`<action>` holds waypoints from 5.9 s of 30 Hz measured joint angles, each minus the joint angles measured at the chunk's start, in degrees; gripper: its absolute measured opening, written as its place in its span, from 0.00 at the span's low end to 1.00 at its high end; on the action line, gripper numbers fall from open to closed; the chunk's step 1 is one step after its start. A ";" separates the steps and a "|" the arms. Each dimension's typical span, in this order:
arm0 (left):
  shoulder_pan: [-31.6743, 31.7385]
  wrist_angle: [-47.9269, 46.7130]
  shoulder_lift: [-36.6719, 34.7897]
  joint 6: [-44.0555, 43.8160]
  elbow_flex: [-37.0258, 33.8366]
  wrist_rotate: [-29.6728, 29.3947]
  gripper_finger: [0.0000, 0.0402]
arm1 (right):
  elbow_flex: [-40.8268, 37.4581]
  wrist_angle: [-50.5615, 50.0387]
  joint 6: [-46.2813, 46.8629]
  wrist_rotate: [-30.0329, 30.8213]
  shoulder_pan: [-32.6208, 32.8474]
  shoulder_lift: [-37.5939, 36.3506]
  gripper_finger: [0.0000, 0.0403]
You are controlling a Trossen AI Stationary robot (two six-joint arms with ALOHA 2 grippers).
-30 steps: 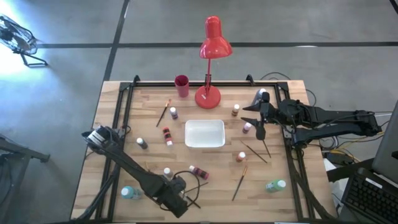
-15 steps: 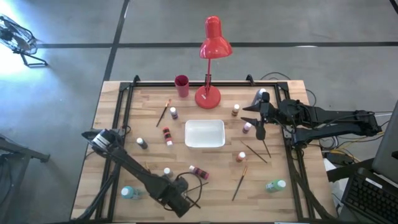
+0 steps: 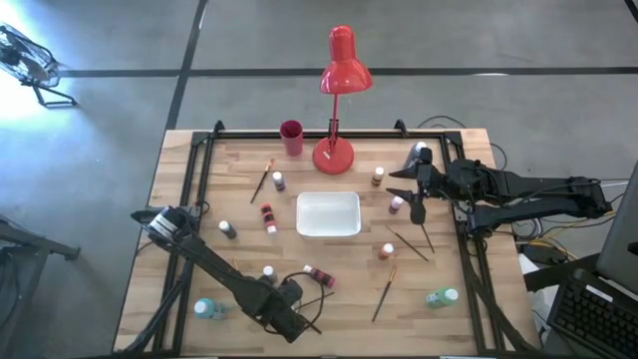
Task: Pick & Place Paint Supplies
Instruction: Put the gold paint brush into the red cup, then put the blue paint bottle into the white bin
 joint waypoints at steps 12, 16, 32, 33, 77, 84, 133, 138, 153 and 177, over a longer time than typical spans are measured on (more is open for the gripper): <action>0.21 0.52 2.23 1.73 -0.07 0.96 0.30 | 0.00 0.00 0.02 0.00 0.00 0.00 0.45; 0.28 0.48 2.23 1.73 -0.07 0.98 0.30 | 0.00 0.00 0.02 0.00 -0.02 0.00 0.48; 0.61 0.46 2.23 1.12 -0.07 1.00 0.20 | 0.00 0.00 0.00 0.00 0.00 0.00 0.45; 0.63 0.46 2.23 1.05 -0.07 1.05 0.17 | 0.00 0.00 0.00 -0.02 0.00 0.00 0.45; 1.16 -32.83 -30.94 26.85 0.46 -51.45 0.00 | -0.03 0.00 0.52 0.02 -0.02 -0.02 0.42; 6.03 -34.32 -31.78 53.00 0.41 -65.52 0.00 | -0.04 0.00 2.50 0.04 -0.03 -0.02 0.45; 66.24 8.17 -19.58 172.06 -0.31 -64.39 0.00 | -0.06 -0.01 2.01 5.11 -0.02 -0.02 0.43; 66.27 8.19 -17.92 174.06 -0.31 -62.67 0.00 | -0.15 0.00 2.24 5.09 -0.02 -0.02 0.46; 66.11 8.75 -11.28 176.41 -0.31 -62.02 0.00 | -0.67 -0.02 3.02 5.05 -0.02 -0.02 0.45; 65.03 8.98 -8.27 172.44 1.18 -58.16 0.18 | -2.71 0.04 3.09 5.05 -0.04 -0.01 0.49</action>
